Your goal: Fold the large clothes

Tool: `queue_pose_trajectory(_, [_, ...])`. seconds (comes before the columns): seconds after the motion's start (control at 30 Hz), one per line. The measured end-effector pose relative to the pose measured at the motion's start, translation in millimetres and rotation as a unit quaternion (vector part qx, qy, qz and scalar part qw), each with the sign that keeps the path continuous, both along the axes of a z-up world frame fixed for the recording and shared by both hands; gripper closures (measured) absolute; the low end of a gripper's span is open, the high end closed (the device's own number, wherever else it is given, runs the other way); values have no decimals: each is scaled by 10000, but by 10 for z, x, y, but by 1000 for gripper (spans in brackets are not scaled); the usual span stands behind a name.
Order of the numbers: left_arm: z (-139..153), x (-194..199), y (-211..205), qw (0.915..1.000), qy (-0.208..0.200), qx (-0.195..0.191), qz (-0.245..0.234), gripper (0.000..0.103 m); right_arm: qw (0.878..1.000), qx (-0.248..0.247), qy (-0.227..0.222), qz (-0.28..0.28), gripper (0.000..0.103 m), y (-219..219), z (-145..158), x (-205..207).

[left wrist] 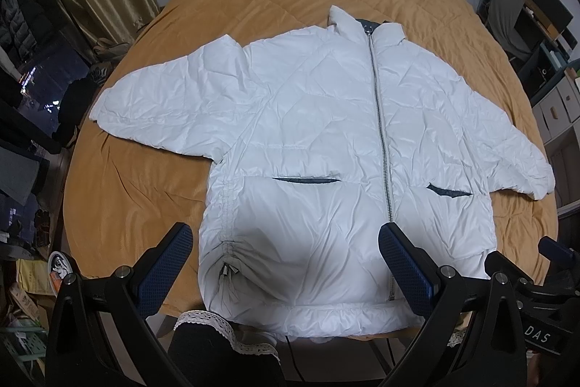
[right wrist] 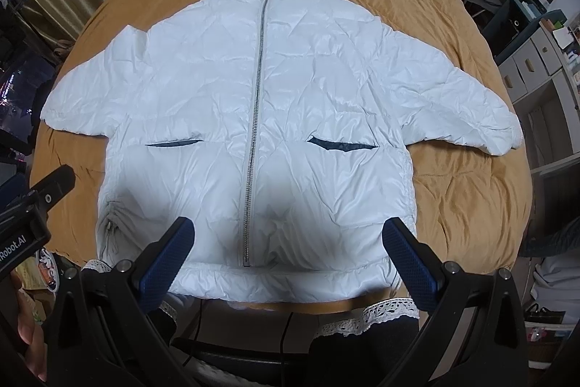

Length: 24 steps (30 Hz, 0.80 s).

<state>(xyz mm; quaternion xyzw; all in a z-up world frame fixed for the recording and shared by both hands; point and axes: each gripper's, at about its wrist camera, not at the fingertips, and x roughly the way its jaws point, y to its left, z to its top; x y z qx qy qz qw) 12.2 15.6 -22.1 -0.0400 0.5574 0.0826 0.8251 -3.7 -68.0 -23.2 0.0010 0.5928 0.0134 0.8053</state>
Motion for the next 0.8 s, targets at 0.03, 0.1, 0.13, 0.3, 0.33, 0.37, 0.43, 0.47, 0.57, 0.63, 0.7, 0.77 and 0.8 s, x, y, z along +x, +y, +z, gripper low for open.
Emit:
queue_pose_trajectory(0.03, [3, 9, 6, 10000, 1, 3, -2, 1, 10000, 8, 11, 3, 0, 2, -5, -4])
queue_pose_trajectory(0.1, [4, 10, 7, 10000, -1, 1, -2, 1, 10000, 17, 39, 4, 0, 2, -3, 10])
queue_pose_trajectory(0.13, [4, 10, 8, 10000, 1, 3, -6, 1, 10000, 15, 48, 6, 0, 4, -5, 11])
queue_pose_trajectory(0.3, [-3, 18, 6, 10000, 17, -7, -3, 1, 10000, 10, 45, 5, 0, 7, -9, 12])
queue_pose_trajectory(0.33, [-3, 18, 7, 10000, 18, -5, 0, 1, 10000, 6, 53, 8, 0, 8, -13, 9])
queue_pose_trajectory(0.37, [-5, 15, 6, 10000, 22, -9, 1, 1, 10000, 13, 58, 9, 0, 7, -14, 7])
queue_pose_trajectory(0.43, [-4, 16, 10, 10000, 33, -15, 1, 1, 10000, 16, 66, 14, 0, 4, -24, 4])
queue_pose_trajectory(0.47, [-7, 10, 9, 10000, 38, -16, 3, 1, 10000, 17, 60, 15, 0, 4, -26, 7])
queue_pose_trajectory(0.57, [-5, 16, 23, 10000, 57, -20, 4, 1, 10000, 11, 56, 14, 0, 7, -27, 9])
queue_pose_trajectory(0.63, [-6, 23, 29, 10000, 69, -16, 13, 1, 10000, 17, 65, 16, 0, 8, -25, 12])
queue_pose_trajectory(0.7, [-6, 27, 29, 10000, 77, -19, 15, 1, 10000, 17, 72, 20, 0, 11, -29, 11])
queue_pose_trajectory(0.77, [-12, 31, 31, 10000, 89, -26, 17, 1, 10000, 17, 81, 25, 0, 17, -37, 9])
queue_pose_trajectory(0.8, [-18, 35, 33, 9999, 102, -33, 21, 1, 10000, 15, 85, 25, 0, 17, -41, 4])
